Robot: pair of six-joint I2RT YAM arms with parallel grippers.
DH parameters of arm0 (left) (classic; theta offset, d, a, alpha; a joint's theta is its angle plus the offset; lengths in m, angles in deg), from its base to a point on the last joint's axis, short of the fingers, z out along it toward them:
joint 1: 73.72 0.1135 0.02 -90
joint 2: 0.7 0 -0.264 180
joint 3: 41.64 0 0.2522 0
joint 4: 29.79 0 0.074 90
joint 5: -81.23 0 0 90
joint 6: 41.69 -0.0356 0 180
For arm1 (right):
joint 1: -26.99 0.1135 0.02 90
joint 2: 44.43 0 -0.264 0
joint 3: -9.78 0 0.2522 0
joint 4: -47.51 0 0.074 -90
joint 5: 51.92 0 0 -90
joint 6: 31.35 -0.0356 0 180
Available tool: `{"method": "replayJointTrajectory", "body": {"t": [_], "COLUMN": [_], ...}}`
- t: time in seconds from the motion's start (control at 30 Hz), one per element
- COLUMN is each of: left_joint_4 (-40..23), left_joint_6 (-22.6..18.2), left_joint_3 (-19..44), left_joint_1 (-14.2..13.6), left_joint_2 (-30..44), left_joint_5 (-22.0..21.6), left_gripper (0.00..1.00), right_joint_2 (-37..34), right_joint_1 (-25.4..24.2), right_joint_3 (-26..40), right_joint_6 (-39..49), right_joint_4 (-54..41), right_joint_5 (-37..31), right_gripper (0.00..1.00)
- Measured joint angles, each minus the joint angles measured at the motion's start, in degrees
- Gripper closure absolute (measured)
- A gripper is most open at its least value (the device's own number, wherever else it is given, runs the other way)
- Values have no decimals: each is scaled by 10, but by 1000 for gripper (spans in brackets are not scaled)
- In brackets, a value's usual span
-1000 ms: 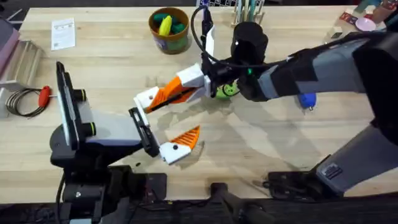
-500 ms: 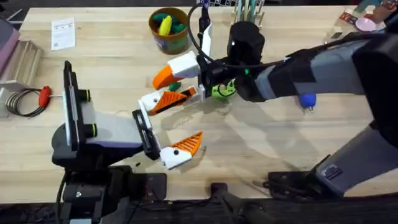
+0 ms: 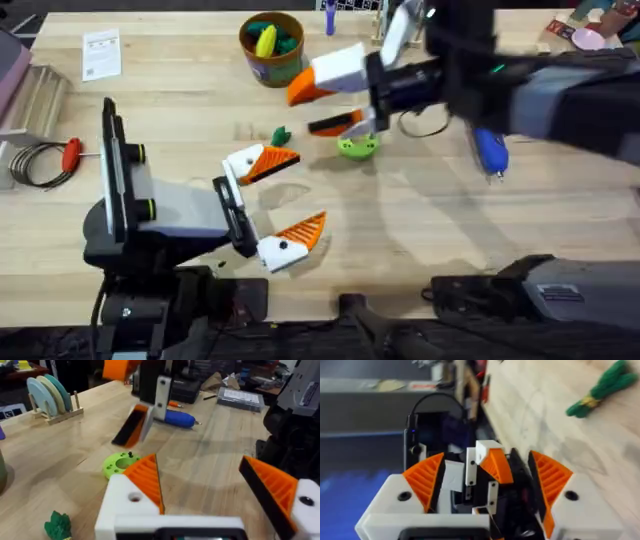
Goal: Pick up the gripper from the table and insert it into the empty holder that is missing its gripper. Then pick up a screw, insert it into the mounting hole, and use the screwdriver to tighten it. Finally, clean up the table by picking up the vegetable and placing it into the bucket.
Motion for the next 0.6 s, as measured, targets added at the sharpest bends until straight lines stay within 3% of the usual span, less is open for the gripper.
{"method": "replayJointTrajectory", "body": {"t": [0.1,0.3,0.6], "left_joint_4": [0,0,0], "left_joint_6": [0,0,0], "left_joint_3": [0,0,0], "left_joint_1": [0,0,0], "left_joint_2": [0,0,0], "left_joint_5": [0,0,0], "left_gripper": [15,15,15], "right_joint_2": [34,59,60], "right_joint_1": [-19,-30,-30], "right_joint_3": [50,184,303], "right_joint_6": [89,254,394], "right_joint_4": [-151,-444,-650], "right_joint_5": [-43,-193,-425], "right_gripper": [61,61,61]}}
